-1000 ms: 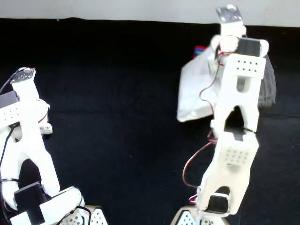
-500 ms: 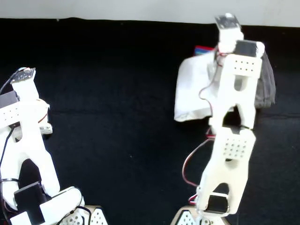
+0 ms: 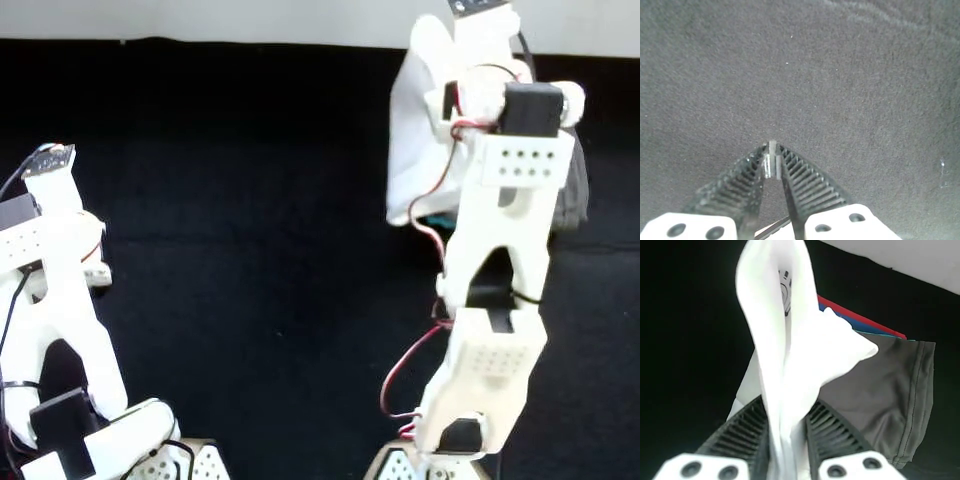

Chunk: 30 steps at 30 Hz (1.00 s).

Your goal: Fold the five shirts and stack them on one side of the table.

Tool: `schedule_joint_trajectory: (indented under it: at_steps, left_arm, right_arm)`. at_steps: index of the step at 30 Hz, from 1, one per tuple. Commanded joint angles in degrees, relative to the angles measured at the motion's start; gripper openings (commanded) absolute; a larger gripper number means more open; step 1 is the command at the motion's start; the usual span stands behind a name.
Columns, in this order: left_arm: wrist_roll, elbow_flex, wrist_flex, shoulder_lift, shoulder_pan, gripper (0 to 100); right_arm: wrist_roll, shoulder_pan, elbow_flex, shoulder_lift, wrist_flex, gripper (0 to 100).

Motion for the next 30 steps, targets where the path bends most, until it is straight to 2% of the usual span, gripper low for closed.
schedule_joint_trajectory:
  at_steps: [1, 11, 18, 24, 30]
  left_arm:
    - [-0.2, -1.5, -1.2, -0.4, 0.5, 1]
    - [-0.2, -1.5, -1.2, -0.4, 2.7, 1]
    - [-0.2, -1.5, -1.2, -0.4, 2.6, 1]
    - [-0.2, -1.5, -1.2, -0.4, 2.6, 1]
    - [-0.2, -1.5, -1.1, -0.4, 2.5, 1]
  right_arm:
    - [0.6, 4.9, -2.2, -2.4, -1.5, 0.6]
    - [9.4, 16.0, -2.6, 17.5, -10.2, 0.6]
    - [9.7, 19.9, -2.5, 24.5, -23.3, 0.6]
    - [9.7, 20.4, -2.3, 26.8, -25.3, 1.2]
    - [9.3, 20.4, -2.9, 26.4, -25.2, 19.3]
